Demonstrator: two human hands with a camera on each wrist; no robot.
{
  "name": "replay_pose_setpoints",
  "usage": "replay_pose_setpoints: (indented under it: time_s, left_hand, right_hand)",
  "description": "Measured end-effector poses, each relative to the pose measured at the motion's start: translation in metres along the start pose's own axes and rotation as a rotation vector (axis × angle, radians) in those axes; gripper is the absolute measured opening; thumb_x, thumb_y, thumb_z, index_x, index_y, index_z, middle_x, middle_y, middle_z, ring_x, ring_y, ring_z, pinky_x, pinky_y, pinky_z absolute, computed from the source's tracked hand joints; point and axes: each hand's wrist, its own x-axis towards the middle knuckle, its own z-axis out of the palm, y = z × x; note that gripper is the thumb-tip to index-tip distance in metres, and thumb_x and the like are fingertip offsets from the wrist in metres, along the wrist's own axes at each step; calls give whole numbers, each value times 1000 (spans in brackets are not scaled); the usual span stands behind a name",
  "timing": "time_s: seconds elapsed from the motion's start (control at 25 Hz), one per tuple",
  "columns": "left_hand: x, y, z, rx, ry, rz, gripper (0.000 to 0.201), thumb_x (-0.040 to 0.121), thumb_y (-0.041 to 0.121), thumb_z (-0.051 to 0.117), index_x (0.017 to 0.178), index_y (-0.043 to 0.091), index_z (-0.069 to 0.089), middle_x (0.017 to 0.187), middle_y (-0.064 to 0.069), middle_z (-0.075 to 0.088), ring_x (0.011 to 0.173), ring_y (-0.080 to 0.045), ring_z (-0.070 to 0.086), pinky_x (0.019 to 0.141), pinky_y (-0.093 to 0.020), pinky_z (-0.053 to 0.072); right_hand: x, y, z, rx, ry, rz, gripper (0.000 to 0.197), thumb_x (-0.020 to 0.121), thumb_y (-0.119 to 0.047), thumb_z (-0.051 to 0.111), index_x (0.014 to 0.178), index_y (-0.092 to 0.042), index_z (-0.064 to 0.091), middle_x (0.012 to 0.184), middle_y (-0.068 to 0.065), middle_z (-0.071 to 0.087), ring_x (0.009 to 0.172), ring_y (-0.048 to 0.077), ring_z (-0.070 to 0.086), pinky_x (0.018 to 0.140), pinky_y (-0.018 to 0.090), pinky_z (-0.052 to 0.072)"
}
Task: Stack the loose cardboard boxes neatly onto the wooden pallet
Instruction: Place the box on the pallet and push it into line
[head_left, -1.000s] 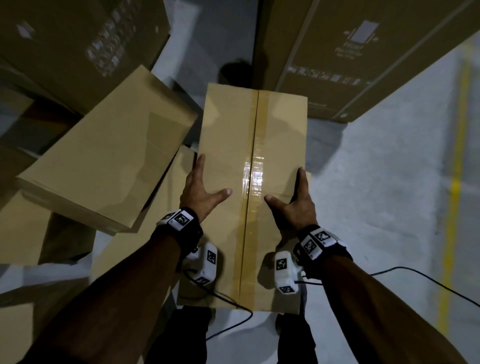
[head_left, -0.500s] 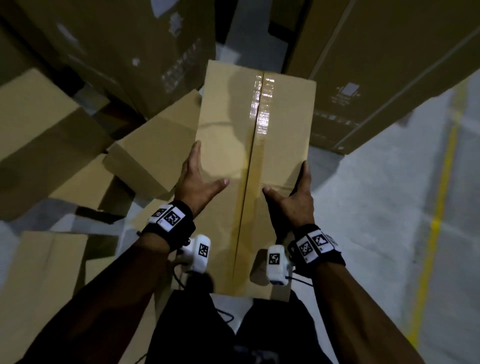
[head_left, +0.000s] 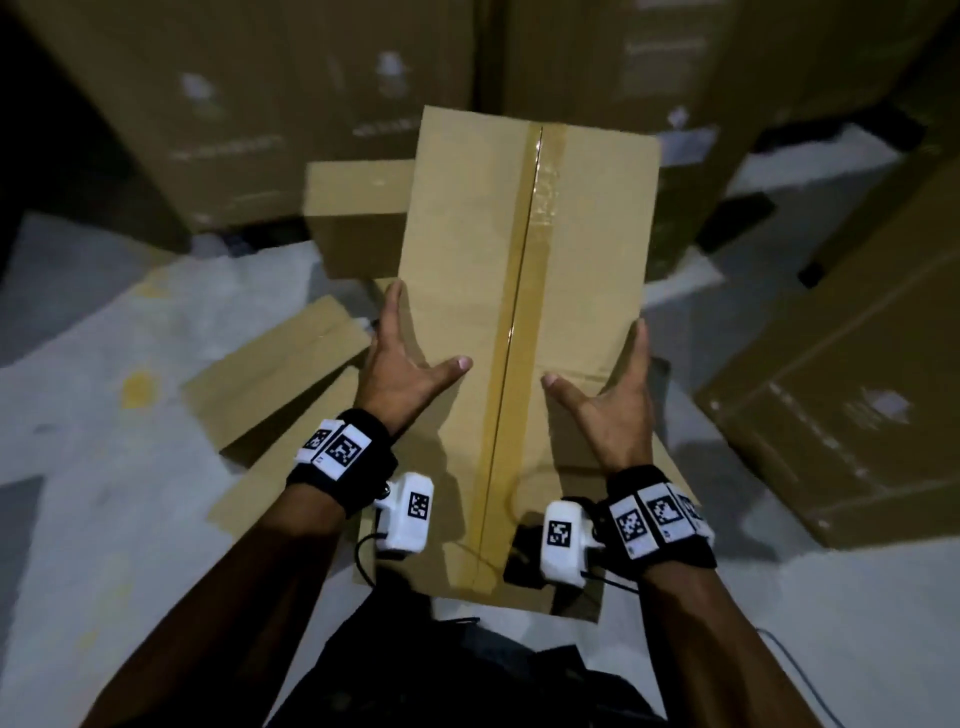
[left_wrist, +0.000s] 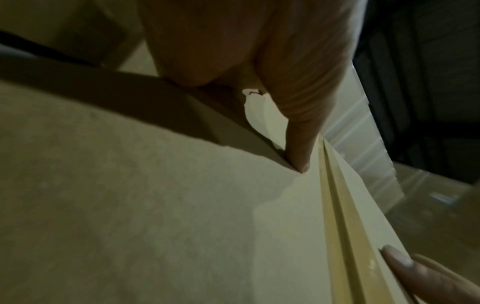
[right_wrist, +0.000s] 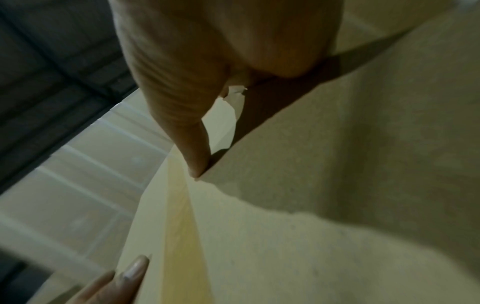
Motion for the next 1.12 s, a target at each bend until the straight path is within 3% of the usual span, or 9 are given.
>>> replay_pose_setpoints:
  time_s: [0.24,0.4,0.64,0.76,0.88,1.12]
  left_hand:
    - [-110,-43,-127,21,407,-75,115,73,38,86,155,38,6,163,11,20,146,-19,29,116,-43,32]
    - [-204,-84,-207,-20,644,-173,114,70,40,87,154,37,10,161,8,27,142,-19,34,115,-41,33]
    - [-378,-153,-318,-92,926,-300,114,65,40,89,149,44,13,145,5,47,128,-24,50,108,-49,42]
    - [-466,-184,-370,-119,1019,-331,115,63,40,89,147,47,11,149,-1,44,132,-26,46,111,-52,39]
    - [-548,-207,-413,-128,1113,-372,114,64,40,89,147,49,10,153,-1,38,136,-27,41,112,-54,36]
    - [-688,-243,-482,-181,1340,-417,115,68,32,89,150,45,10,153,0,35,135,-27,41,111,-55,37]
  right_hand:
    - [-80,-64,79,-19,-352,-197,120,71,-41,88,157,-39,5,161,4,32,146,34,32,118,57,28]
    - [-163,-98,135,-20,-587,-310,119,71,-38,89,156,-42,7,157,4,38,143,33,35,116,58,30]
    - [-344,-127,213,-56,-864,-441,115,73,-39,87,154,-44,6,157,5,40,140,33,40,117,52,32]
    - [-443,-131,244,-48,-939,-507,114,71,-41,87,153,-46,8,156,2,40,139,30,43,115,48,36]
    - [-531,-141,263,-43,-1055,-531,112,72,-41,87,152,-49,8,158,-1,37,140,28,40,115,52,36]
    - [-693,-161,306,-69,-1243,-628,107,70,-46,84,146,-57,9,144,-4,53,128,27,51,110,52,41]
